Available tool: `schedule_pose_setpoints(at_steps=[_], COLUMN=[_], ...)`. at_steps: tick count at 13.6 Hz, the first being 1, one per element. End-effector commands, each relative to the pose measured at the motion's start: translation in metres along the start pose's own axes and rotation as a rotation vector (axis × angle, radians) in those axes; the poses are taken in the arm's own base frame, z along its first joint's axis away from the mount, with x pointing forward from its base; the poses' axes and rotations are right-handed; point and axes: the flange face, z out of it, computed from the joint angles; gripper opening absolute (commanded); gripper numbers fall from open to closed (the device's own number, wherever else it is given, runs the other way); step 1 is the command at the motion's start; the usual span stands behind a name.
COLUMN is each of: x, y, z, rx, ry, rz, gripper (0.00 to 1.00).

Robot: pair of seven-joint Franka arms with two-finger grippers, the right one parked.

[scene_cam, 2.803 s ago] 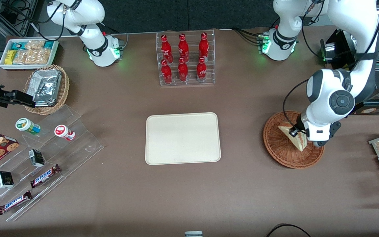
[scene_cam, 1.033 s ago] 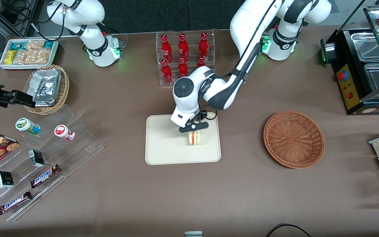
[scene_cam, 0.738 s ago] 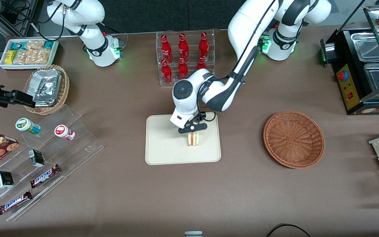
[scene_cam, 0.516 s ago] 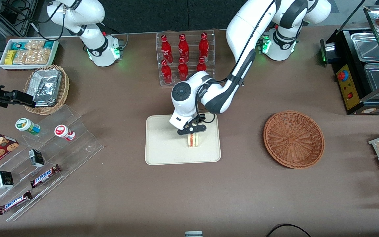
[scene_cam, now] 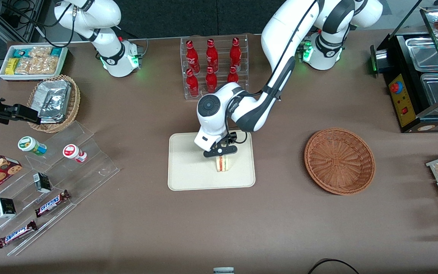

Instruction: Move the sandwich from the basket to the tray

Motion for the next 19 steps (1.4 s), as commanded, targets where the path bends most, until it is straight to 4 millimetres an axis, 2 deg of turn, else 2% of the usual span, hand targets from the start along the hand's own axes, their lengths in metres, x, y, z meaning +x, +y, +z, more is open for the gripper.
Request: schedule_pose_setpoints(at_steps=[1, 4, 6, 9, 12, 14, 19], x=[0.016, 0.045, 0.057, 0.089, 0.096, 0.100, 0.105], y=[-0.021, -0.062, -0.088, -0.161, -0.215, -0.264, -0.404], z=[-0.063, -0.129, -0.163, -0.222, -0.270, -0.299, -0.358], rx=[0.005, -0.007, 0.001, 0.010, 0.044, 0.067, 0.047], ry=[0.018, 0.022, 0.016, 0.003, -0.007, -0.031, -0.090], rz=[-0.051, -0.120, -0.171, -0.271, -0.295, -0.268, -0.127], gripper=[1.00, 1.00, 1.00, 1.00, 1.00, 1.00, 1.00])
